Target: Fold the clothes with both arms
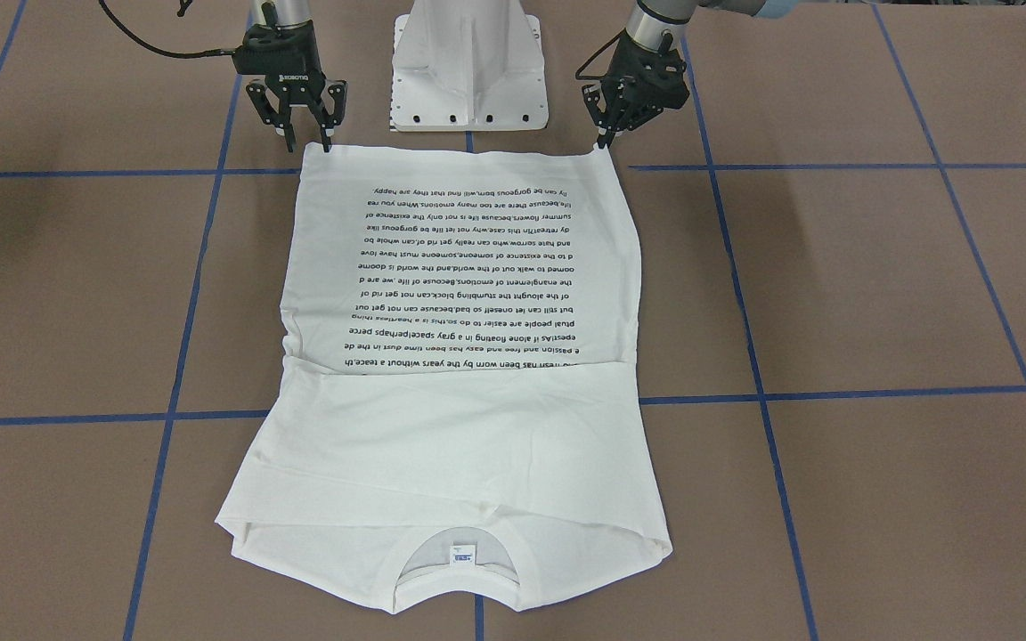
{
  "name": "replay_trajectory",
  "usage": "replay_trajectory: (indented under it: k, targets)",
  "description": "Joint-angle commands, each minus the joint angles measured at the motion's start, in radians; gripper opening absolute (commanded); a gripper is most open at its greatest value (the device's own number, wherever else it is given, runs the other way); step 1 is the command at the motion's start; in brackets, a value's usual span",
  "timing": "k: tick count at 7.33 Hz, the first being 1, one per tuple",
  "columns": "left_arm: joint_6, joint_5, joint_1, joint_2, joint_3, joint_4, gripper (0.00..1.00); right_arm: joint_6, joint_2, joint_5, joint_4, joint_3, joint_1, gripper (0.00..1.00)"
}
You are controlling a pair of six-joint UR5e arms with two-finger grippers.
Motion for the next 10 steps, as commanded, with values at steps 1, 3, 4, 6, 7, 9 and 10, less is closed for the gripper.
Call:
replay_trajectory:
  k: [1,3,4,6,7,9,10]
  targets:
    - [-0.002,0.0,0.0,-0.002,-0.001,0.0,0.0,0.0,0.003,-0.003,0.0,-0.017,-0.008,0.56]
    - [-0.002,0.0,-0.002,0.001,-0.003,0.0,0.0,0.009,0.003,-0.007,0.0,-0.037,-0.018,0.53]
    - [-0.002,0.0,0.0,0.004,-0.005,0.0,0.0,0.009,0.003,-0.01,0.0,-0.038,-0.021,0.52]
    - [-0.003,0.0,0.0,0.008,-0.011,-0.002,0.0,0.009,0.003,-0.014,0.0,-0.043,-0.036,0.49]
    - [-0.003,0.0,-0.002,0.008,-0.011,-0.002,0.0,0.009,0.003,-0.016,-0.001,-0.044,-0.044,0.47]
    - [-0.003,0.0,-0.002,0.008,-0.012,-0.002,0.0,0.009,0.006,-0.016,0.0,-0.058,-0.047,0.45]
    - [-0.003,0.0,-0.002,0.009,-0.018,-0.002,0.0,0.009,0.006,-0.016,-0.001,-0.064,-0.048,0.44]
